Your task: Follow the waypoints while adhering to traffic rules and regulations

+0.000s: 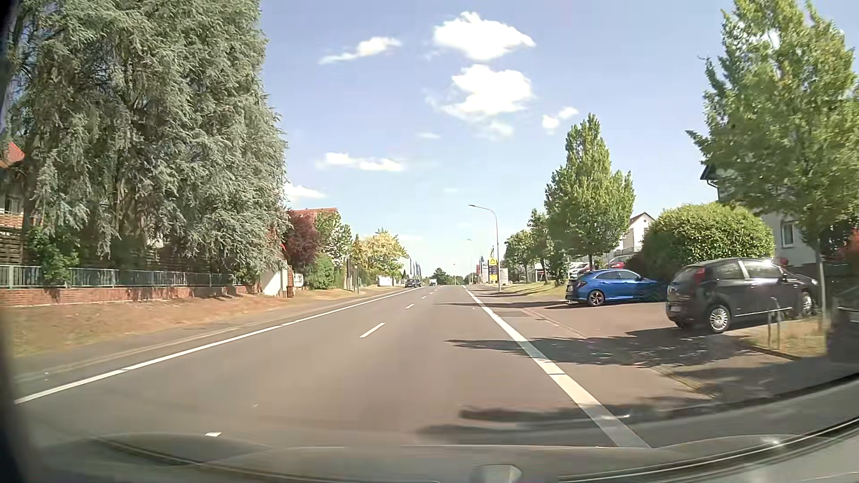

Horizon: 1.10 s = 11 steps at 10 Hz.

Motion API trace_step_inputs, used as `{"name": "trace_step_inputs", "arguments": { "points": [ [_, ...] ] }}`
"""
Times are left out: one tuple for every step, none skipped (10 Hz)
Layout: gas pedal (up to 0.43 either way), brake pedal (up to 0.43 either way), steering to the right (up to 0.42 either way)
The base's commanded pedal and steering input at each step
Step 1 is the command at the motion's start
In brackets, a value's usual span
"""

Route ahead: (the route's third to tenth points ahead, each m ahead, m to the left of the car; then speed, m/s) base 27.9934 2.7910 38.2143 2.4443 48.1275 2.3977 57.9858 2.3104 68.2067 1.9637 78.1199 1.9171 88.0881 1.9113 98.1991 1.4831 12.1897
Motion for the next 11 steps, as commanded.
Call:
{"name": "trace_step_inputs", "arguments": {
  "points": [
    [0.169, 0.03, -0.002],
    [0.169, 0.03, -0.002],
    [0.169, 0.03, -0.002],
    [0.169, 0.03, -0.002],
    [0.169, 0.03, -0.002],
    [0.169, 0.03, -0.002],
    [0.169, 0.03, -0.003],
    [0.169, 0.03, -0.002],
    [0.169, 0.03, -0.002],
    [0.169, 0.03, -0.002],
    [0.169, 0.03, -0.002]
  ]
}}
